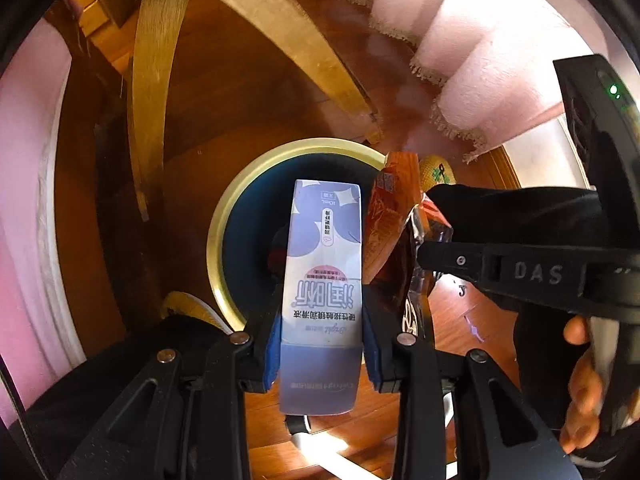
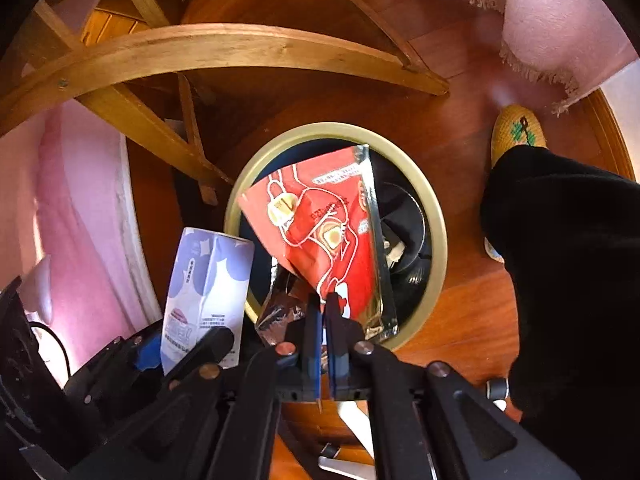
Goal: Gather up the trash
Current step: 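Carry the orange bag and lavender carton over the bin and release both, then raise both grippers from the bin back toward the table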
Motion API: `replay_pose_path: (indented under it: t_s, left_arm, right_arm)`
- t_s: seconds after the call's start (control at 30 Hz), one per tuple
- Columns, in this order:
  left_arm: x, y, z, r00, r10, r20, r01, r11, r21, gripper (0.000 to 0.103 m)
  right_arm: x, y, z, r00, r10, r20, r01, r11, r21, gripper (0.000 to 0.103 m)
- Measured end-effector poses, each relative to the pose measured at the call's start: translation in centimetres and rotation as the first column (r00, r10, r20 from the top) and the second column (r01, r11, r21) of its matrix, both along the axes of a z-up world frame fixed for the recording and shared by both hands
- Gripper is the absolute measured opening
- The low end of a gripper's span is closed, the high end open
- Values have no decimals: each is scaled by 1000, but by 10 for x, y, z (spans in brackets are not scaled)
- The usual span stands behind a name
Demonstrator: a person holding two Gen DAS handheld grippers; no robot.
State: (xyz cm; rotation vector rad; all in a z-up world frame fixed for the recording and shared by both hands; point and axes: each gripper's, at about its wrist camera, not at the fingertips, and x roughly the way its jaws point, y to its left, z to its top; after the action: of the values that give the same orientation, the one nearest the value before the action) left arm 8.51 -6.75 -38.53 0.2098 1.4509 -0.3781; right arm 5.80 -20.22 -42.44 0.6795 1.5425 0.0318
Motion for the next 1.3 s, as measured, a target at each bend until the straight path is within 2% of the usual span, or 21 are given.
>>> replay_pose_path:
  t_s: [0.1, 0.2, 0.23, 0.27, 0.3, 0.33, 0.37, 0.47, 0.6, 0.87, 1.3]
  left_arm:
    - [7, 2, -9, 1000, 21, -21, -21, 1000, -2, 32]
    - [12, 6, -17, 999, 40, -34, -40, 999, 8, 32]
    - [14, 7, -21, 998, 49, -42, -49, 999, 10, 32]
    - [16, 9, -24, 997, 59, -51, -58, 998, 12, 34]
    - [17, 11, -25, 996, 71, -56, -70, 997, 14, 36]
    - [17, 12, -24, 995, 80, -56, -79, 997, 13, 43]
    - [18, 13, -24, 995, 89, -49, -89, 996, 12, 53]
    - [19, 14, -22, 994, 106, -29, -106, 994, 14, 71]
    - [18, 17, -24, 993, 118, -17, -117, 993, 30, 72]
    - [15, 19, -14, 991, 131, 37, -132, 991, 29, 73]
    - [7, 30, 4, 983, 165, 81, -166, 986, -1, 74]
  right_arm:
    - [4, 2, -10, 999, -4, -35, 5, 1000, 16, 5]
    - [8, 5, -18, 998, -3, -55, 3, 1000, -6, 6]
    - [9, 6, -18, 998, -4, -64, 3, 1000, -12, 16]
    - [10, 7, -19, 997, -4, -71, 3, 1000, -12, 35]
    - [10, 7, -21, 997, -6, -79, 5, 1000, -11, 48]
    - [10, 7, -24, 997, -11, -82, 11, 1000, -8, 67]
    - [10, 6, -23, 997, -18, -75, 18, 1000, -11, 70]
    - [10, 4, -22, 998, -22, -55, 21, 1000, -19, 70]
    - [8, 2, -20, 999, -16, -50, 12, 997, -72, 70]
    - [9, 13, -11, 997, 78, -12, -79, 979, -189, 70]
    - [2, 20, 15, 986, 154, 64, -131, 951, -280, 70]
